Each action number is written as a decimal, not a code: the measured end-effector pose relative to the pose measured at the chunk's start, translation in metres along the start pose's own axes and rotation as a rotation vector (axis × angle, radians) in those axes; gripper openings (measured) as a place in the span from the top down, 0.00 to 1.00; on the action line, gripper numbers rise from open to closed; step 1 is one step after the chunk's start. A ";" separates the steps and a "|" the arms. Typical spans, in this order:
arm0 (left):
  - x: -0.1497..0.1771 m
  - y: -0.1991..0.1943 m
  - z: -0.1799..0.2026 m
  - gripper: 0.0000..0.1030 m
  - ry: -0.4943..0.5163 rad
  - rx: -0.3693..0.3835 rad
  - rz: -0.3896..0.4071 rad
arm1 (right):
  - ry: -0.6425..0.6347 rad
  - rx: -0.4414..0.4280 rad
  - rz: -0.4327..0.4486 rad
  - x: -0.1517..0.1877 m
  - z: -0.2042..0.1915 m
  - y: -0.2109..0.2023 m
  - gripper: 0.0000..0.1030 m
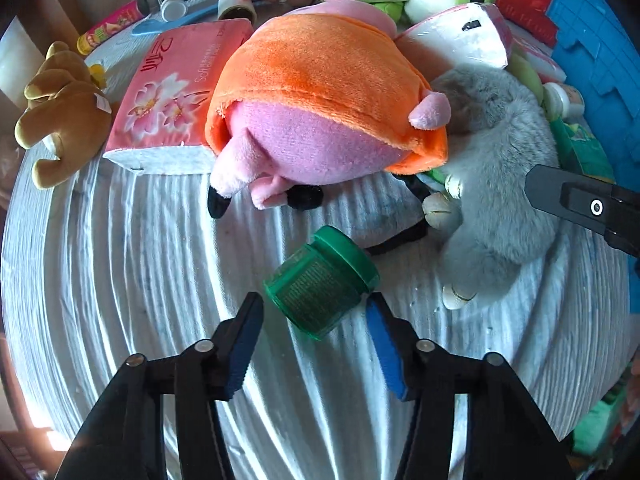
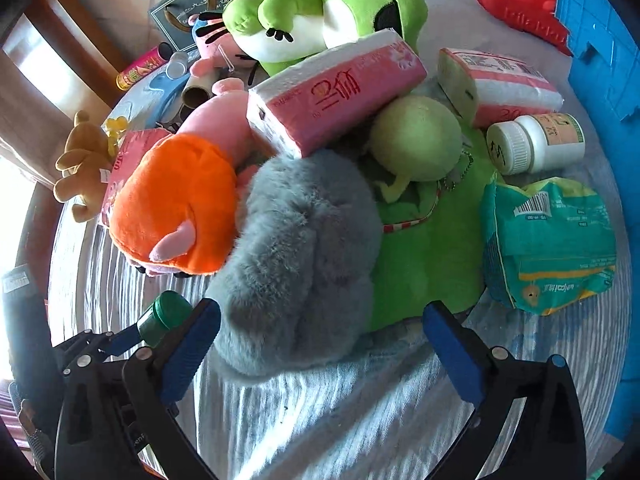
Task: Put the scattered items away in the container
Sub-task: 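Grasp the green cylindrical container with the left tool while the right tool grasps the grey plush, then hold the green container in the left tool while the right tool holds the grey plush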
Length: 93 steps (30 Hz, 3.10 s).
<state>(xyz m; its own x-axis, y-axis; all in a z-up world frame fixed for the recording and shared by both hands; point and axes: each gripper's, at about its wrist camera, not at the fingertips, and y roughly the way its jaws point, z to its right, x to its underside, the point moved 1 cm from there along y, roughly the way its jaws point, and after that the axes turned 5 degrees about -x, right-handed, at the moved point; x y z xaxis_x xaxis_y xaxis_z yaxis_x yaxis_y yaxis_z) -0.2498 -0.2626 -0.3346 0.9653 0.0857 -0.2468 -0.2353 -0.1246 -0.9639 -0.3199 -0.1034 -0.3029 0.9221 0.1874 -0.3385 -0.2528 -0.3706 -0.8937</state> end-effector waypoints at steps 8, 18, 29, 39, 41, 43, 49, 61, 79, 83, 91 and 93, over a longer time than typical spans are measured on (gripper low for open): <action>-0.012 0.010 -0.006 0.81 0.021 -0.008 0.009 | -0.010 0.043 -0.010 -0.018 -0.012 0.033 0.01; -0.017 0.011 -0.006 0.83 0.018 0.001 0.037 | -0.057 0.089 -0.022 -0.011 -0.018 0.048 0.46; -0.004 -0.003 -0.004 0.67 0.029 0.014 0.061 | -0.005 0.038 -0.037 0.002 -0.003 0.040 0.34; -0.008 -0.029 -0.015 0.35 0.021 0.001 0.140 | -0.016 0.027 -0.015 0.012 -0.002 0.024 0.24; -0.015 -0.027 -0.014 0.35 -0.001 0.028 0.134 | -0.026 0.031 -0.022 0.012 -0.002 0.024 0.24; -0.019 -0.024 -0.007 0.30 -0.015 0.064 0.125 | -0.033 0.033 -0.028 0.010 -0.005 0.028 0.24; -0.020 0.005 -0.003 0.23 -0.032 0.036 0.050 | -0.013 0.036 -0.041 0.012 0.005 0.036 0.24; -0.014 0.006 -0.008 0.61 -0.067 0.029 0.056 | -0.044 0.034 -0.045 0.010 -0.002 0.041 0.23; -0.006 -0.022 -0.001 0.28 -0.485 -0.075 0.100 | -0.237 -0.075 -0.038 0.008 0.019 0.039 0.23; -0.004 0.002 0.006 0.55 -0.539 -0.156 0.055 | -0.264 -0.086 -0.042 0.008 0.017 0.039 0.23; -0.002 0.024 0.008 0.47 -0.483 -0.153 0.100 | -0.217 -0.094 0.016 -0.001 0.006 0.043 0.13; -0.003 0.026 0.006 0.40 -0.473 -0.166 0.124 | -0.213 -0.071 0.023 -0.003 0.004 0.046 0.13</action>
<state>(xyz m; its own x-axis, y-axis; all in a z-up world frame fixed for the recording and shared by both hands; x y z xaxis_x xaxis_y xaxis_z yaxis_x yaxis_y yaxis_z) -0.2594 -0.2600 -0.3598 0.7657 0.4929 -0.4133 -0.2862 -0.3143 -0.9052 -0.3355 -0.1175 -0.3440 0.8319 0.3631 -0.4196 -0.2448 -0.4386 -0.8647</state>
